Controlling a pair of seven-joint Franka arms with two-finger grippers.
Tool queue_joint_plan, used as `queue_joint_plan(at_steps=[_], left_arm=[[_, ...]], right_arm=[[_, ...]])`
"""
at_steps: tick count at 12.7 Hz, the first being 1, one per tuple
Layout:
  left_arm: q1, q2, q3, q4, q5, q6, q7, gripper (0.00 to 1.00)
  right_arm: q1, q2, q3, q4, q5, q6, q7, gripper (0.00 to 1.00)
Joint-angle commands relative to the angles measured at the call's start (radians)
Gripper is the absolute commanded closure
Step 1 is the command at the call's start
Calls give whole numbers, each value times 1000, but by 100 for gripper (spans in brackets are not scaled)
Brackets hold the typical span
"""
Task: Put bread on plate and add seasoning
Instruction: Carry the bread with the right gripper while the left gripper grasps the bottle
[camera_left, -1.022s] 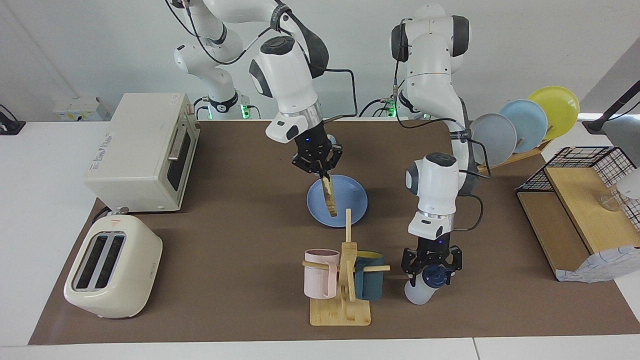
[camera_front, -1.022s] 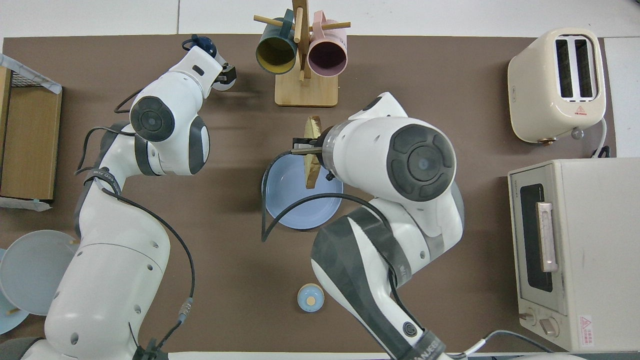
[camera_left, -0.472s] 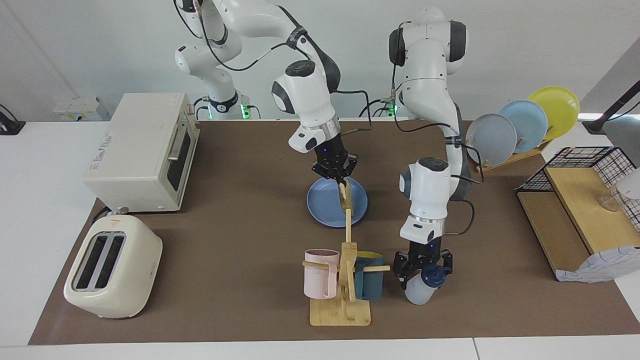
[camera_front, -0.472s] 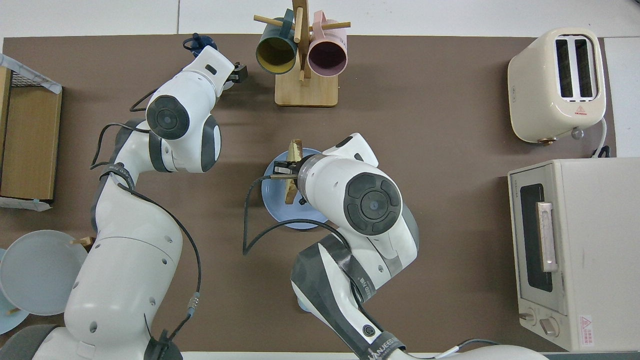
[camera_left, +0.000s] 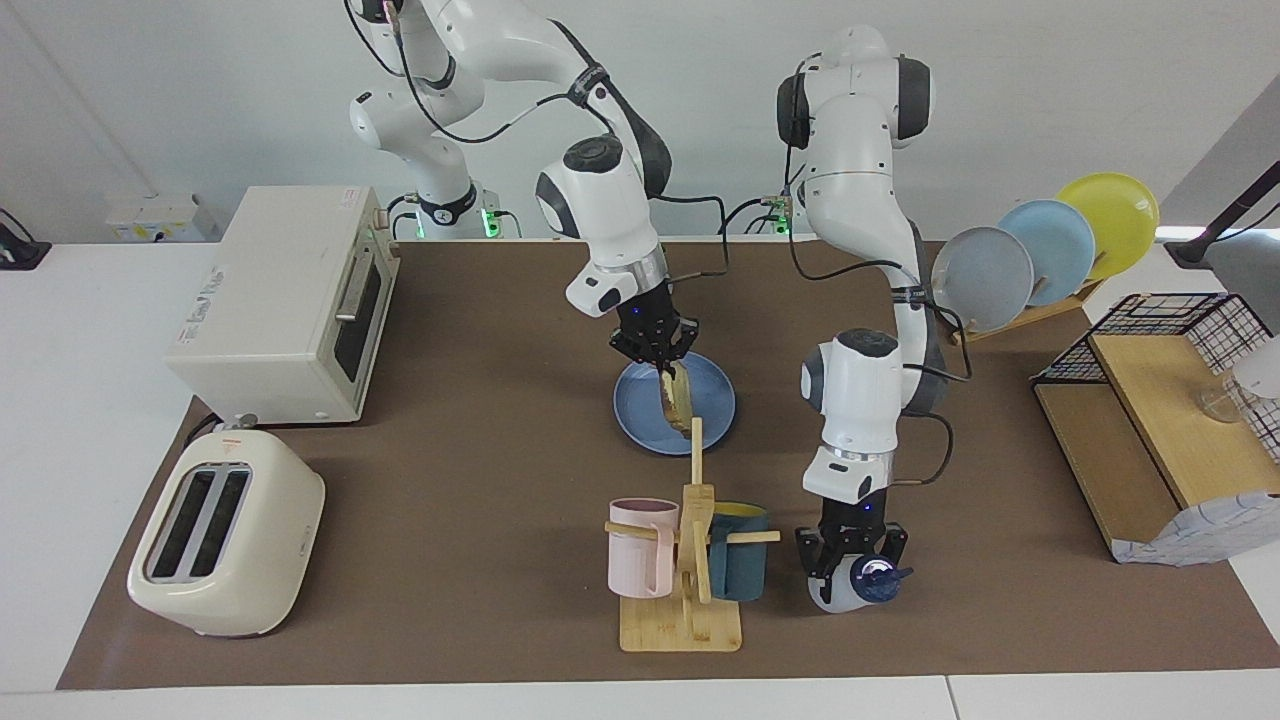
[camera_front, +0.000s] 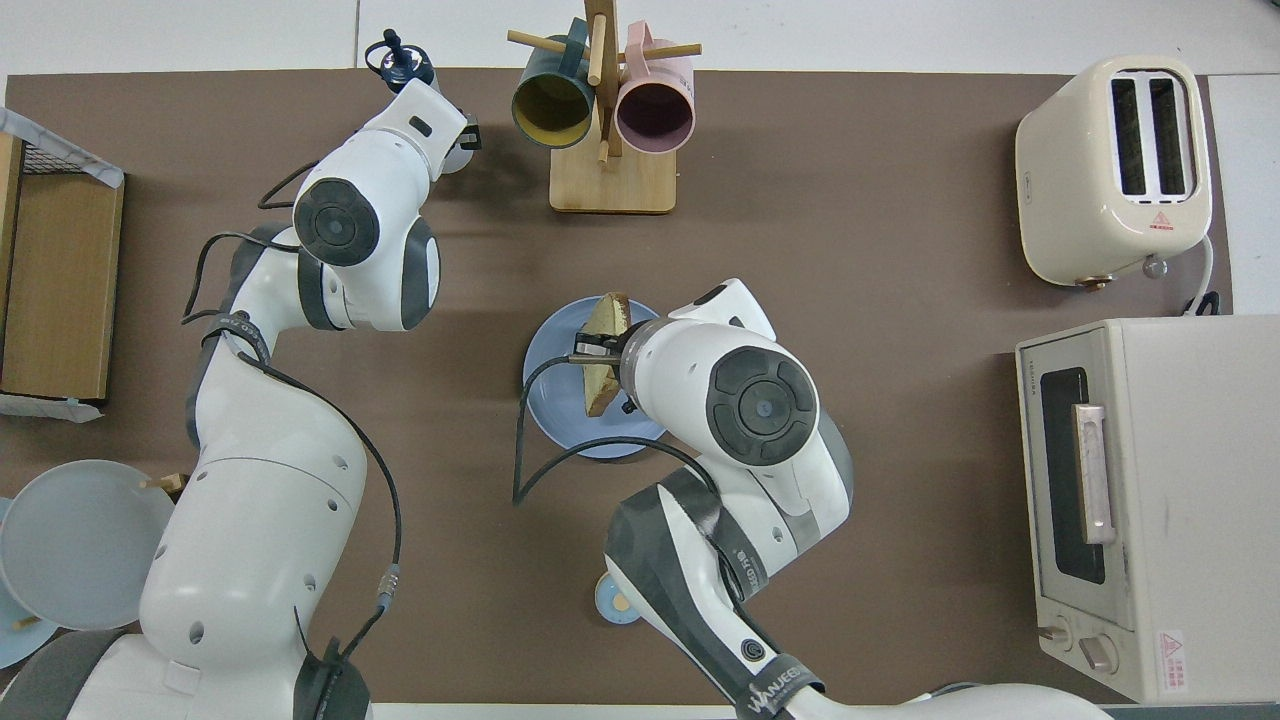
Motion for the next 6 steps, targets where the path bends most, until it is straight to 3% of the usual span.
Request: queue_joint_plan(at_steps=[1, 5, 6], left_arm=[[8, -22, -8, -19, 8, -8, 20, 100], [16, -94, -11, -54, 2, -28, 17, 100], [19, -117, -11, -54, -1, -58, 15, 100]], right_arm=[[-33, -50, 7, -96, 24, 24, 11, 100], [-37, -70, 7, -150, 25, 29, 14, 100], [-37, -70, 7, -150, 24, 28, 14, 90]])
